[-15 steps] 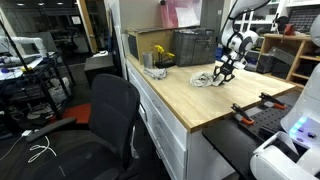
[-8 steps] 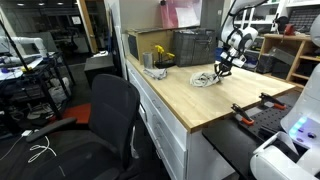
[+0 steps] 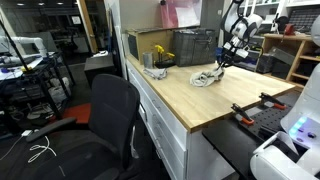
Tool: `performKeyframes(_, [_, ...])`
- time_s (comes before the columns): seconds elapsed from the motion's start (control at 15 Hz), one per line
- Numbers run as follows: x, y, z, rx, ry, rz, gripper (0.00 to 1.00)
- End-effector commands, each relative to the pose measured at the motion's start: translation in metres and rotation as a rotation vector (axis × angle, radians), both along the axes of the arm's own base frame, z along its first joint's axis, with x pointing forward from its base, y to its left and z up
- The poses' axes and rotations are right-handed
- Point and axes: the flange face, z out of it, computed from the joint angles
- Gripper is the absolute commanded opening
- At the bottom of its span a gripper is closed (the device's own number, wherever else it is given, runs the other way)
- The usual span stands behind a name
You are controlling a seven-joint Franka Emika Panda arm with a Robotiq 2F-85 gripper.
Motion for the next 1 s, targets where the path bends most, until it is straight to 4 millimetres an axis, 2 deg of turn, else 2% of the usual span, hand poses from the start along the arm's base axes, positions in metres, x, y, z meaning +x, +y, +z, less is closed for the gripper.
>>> performKeyframes(0.0, [-0.012,-0.01,0.042,-0.1,-0.039,-0.024,0.01])
performKeyframes(0.33, [-0.017,-0.045,0.069,-0.264,-0.053,-0.1,0.01])
performKeyframes(0.67, [-0.034,-0.084,0.077,-0.42,-0.035,-0.198,0.01])
performKeyframes(0.93, [-0.047,-0.101,0.088,-0.499,-0.024,-0.261,0.01])
